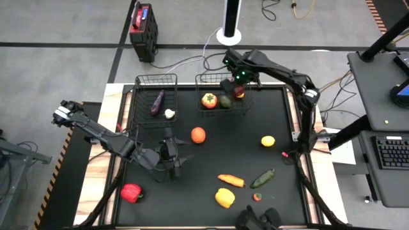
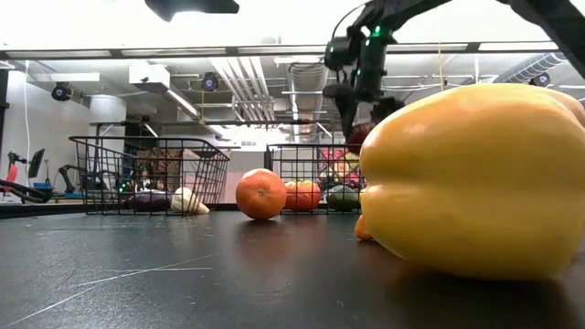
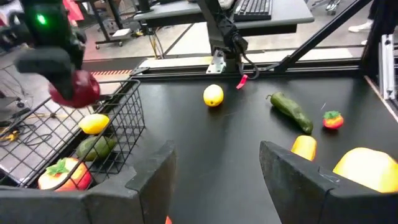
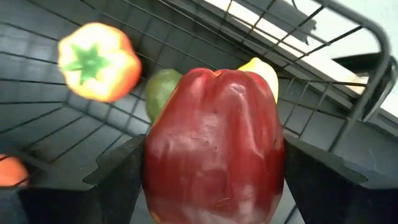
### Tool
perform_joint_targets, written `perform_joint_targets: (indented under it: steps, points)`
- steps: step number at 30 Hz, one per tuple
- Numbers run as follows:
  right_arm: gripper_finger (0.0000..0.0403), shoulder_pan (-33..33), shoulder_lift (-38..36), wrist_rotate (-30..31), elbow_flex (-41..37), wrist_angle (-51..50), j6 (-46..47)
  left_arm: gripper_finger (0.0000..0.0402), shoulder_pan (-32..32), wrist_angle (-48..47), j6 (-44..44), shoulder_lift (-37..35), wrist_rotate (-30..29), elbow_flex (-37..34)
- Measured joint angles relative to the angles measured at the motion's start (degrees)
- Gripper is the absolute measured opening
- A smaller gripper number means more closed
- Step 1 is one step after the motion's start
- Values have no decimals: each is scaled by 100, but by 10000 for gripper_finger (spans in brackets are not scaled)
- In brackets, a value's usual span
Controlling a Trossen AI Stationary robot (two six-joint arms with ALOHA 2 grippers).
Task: Sort produce into baskets
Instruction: Put the red apple into the right black wire basket
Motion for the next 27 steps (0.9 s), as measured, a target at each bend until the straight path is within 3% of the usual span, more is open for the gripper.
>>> perform_joint_targets:
  steps: [11,27]
  points:
    - [325,-43,488,49,2,30,-51,212,0,-197,-1,0,-558,0]
    - [340,-43,633,118,2,398,-39,212,0,-293,0,-11,-669,0]
